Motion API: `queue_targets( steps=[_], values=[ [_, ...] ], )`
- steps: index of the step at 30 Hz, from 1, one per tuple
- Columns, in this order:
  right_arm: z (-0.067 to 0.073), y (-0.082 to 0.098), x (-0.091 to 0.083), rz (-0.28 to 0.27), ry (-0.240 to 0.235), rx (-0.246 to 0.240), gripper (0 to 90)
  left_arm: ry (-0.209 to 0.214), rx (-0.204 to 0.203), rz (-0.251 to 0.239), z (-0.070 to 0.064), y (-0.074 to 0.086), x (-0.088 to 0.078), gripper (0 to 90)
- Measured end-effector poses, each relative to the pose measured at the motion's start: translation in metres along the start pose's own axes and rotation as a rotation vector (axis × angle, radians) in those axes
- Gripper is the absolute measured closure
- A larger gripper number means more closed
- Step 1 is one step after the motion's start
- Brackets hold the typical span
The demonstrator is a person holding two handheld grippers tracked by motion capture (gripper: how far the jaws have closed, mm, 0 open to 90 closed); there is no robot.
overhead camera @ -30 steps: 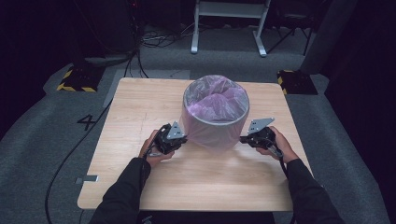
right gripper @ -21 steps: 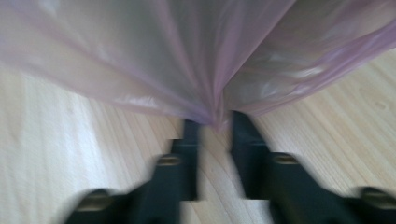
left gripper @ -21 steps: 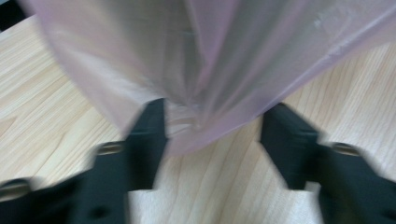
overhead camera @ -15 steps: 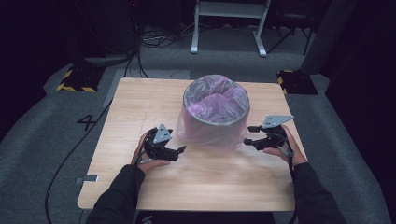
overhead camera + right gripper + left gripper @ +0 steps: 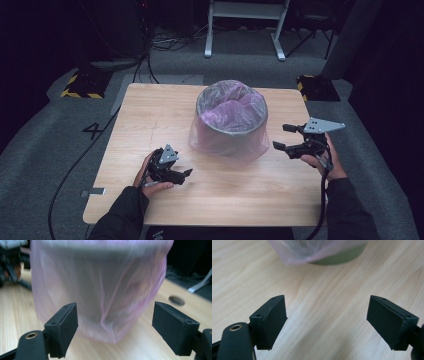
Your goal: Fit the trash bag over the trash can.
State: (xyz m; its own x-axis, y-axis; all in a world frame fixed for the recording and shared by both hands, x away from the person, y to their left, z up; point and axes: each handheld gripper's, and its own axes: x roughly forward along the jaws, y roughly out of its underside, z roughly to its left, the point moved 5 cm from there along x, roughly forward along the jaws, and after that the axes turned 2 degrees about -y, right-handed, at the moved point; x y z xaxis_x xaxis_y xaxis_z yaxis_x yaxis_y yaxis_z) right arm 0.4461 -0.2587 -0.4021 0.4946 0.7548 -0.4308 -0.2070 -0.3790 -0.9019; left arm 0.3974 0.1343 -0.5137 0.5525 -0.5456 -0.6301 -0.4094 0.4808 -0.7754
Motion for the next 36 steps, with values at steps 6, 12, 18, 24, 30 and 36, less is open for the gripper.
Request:
queue_targets(
  steps=[6, 12, 18, 24, 30, 36],
  values=[
    [-0.002, -0.028, -0.004, -0.039, 0.047, -0.021, 20.2, 0.024, 0.005, 0.057, -0.008, 0.015, 0.005, 15.7],
    [-0.003, -0.046, 0.001, -0.048, 0.067, -0.047, 20.3, 0.033, 0.015, 0.091, -0.011, 0.024, 0.007, 15.8],
    [-0.002, -0.061, 0.006, -0.055, 0.075, -0.064, 20.4, 0.04, 0.006, 0.092, -0.01, 0.026, 0.007, 15.6],
    [-0.002, -0.079, 0.013, -0.055, 0.081, -0.07, 20.4, 0.041, 0.006, 0.094, -0.01, 0.026, 0.007, 15.3],
    [0.0, -0.097, 0.028, -0.052, 0.076, -0.083, 20.4, 0.04, 0.007, 0.093, -0.01, 0.026, 0.007, 15.2],
    [0.003, -0.104, 0.045, -0.026, 0.066, -0.089, 20.4, 0.04, 0.007, 0.093, -0.01, 0.026, 0.007, 15.2]
  ],
)
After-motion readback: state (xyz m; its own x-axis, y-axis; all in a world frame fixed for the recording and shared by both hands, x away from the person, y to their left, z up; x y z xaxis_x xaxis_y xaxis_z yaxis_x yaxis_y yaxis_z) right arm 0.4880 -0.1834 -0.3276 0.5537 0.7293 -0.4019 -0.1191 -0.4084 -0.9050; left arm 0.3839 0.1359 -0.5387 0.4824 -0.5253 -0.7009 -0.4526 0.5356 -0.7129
